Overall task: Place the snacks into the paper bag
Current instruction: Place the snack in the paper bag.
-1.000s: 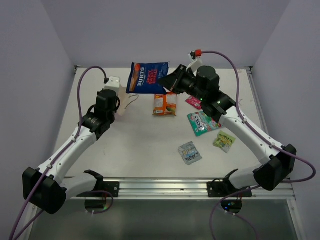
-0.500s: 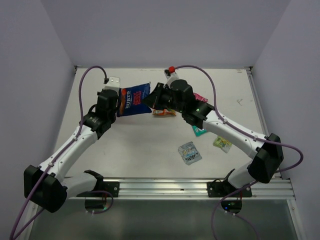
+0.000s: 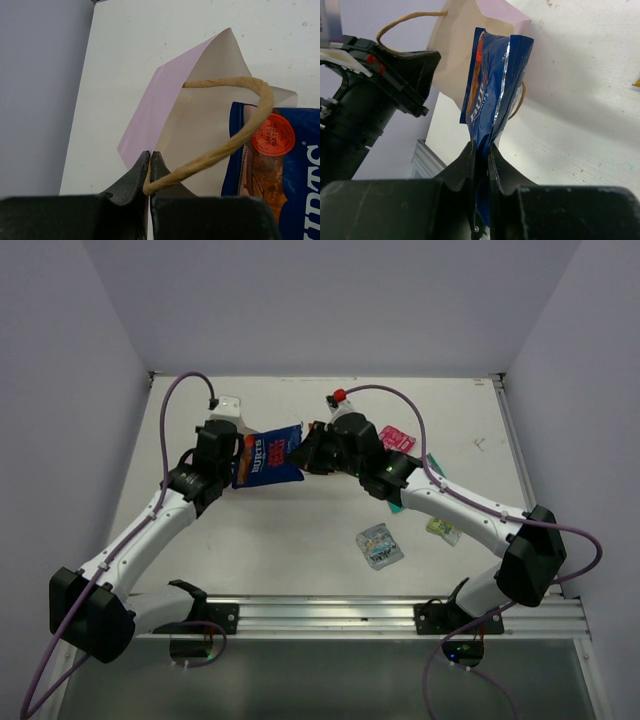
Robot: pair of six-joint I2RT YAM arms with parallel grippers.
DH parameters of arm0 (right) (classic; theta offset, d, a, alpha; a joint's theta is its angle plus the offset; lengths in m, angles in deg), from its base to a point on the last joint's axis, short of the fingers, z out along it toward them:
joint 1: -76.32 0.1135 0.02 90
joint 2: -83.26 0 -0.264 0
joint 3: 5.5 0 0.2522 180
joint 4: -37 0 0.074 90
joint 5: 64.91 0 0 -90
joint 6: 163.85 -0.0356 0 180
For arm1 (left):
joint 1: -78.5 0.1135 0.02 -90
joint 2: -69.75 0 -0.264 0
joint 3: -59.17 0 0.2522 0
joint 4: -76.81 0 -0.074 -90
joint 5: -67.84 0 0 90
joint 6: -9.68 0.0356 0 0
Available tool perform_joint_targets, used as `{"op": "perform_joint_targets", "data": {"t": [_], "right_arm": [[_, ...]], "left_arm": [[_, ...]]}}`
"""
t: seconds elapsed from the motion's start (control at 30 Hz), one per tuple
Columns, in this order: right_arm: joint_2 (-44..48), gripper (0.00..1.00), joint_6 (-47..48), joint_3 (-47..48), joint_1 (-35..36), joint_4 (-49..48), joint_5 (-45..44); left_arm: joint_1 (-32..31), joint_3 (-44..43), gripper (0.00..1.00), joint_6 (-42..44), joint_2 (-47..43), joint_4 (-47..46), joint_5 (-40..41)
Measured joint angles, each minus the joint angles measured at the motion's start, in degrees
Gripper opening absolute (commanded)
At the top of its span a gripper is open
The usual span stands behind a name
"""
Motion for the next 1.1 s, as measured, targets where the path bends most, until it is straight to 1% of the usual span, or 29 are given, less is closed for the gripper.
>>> {"op": "perform_joint_targets", "data": {"t": [0.17,0.43,0.53,0.7,0.9,1.1], "right_arm": [[-0.02,0.00,-1.81,-0.87,-1.44,0.76,-0.26],[-0.02,0.00,-4.22,-0.90,-7.34,3.34,-0.20],[-0.09,0.00,-4.52,-0.85,-8.37,3.96,-0.37],[-2.32,0.00,-4.42,1.07,-7.96,3.89,-0.35],[-4.61,0.00,-4.37,1.92,-6.78,3.91,-0.35],[-4.61,0.00,-4.42,1.92,-5.46,3.41,-0.33]], "left_arm": [[0.00,0.00,0.00,-0.39,-0.98,1.33,-1.14],[-0.13,0.11,0.00,-3.74,-2.10,4.81,-4.76],[-0.39,0.37,0.00,-4.74,-2.21,5.14,-6.62],[-1.29,0.76,0.00,-5.64,-1.95,5.68,-8.92],[-2.38,0.55,0.00,-6.71,0.07,6.88,-8.98],[-2.67,-3.04,0.00,-10.82,4.63,8.83,-7.65]]}}
